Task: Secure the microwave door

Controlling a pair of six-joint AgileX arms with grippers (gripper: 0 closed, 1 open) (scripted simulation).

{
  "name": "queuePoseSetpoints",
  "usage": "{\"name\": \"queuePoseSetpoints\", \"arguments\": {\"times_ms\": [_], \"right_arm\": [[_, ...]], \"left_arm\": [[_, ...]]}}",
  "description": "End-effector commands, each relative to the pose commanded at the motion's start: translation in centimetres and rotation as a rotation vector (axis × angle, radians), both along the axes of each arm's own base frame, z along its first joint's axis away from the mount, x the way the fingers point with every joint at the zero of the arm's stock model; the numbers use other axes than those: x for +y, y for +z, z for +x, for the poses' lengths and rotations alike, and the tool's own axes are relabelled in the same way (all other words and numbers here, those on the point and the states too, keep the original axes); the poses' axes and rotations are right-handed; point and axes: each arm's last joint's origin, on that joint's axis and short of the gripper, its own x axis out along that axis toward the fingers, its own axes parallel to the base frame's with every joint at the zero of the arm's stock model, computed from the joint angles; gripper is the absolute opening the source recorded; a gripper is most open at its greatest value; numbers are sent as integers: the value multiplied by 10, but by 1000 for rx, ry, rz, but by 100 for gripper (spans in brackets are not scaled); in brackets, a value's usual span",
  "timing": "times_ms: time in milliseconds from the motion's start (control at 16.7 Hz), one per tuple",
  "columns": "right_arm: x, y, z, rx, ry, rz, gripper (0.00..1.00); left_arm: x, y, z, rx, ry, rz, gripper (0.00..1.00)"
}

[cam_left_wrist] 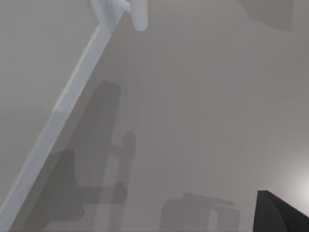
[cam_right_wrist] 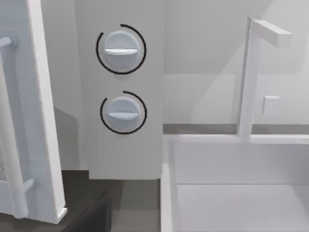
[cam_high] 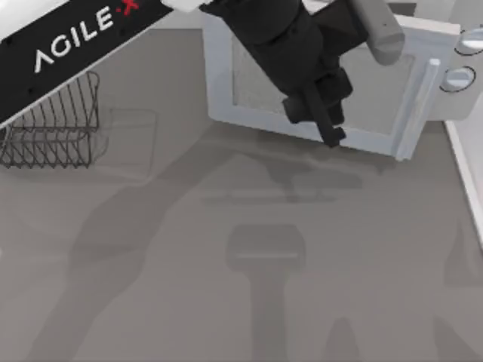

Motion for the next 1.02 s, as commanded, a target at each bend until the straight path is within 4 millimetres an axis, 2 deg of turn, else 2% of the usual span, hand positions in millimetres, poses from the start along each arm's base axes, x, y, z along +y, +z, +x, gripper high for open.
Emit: {"name": "queuePoseSetpoints", "arguments": {"times_ms": [300, 420, 600, 900, 1020], "right_arm": [[0, 0, 0, 0, 0, 0, 100], [0, 0, 0, 0, 0, 0, 100], [0, 0, 0, 0, 0, 0, 100], [0, 0, 0, 0, 0, 0, 100], [0, 0, 0, 0, 0, 0, 100]], "left_arm": [[-23, 22, -25, -74, -136, -106, 0], [-29, 26, -28, -90, -153, -126, 0], [-31, 22, -21, -79, -120, -106, 0], [-20, 2, -1, -6, -5, -8, 0], [-19, 0, 0, 1, 5, 3, 0]]}}
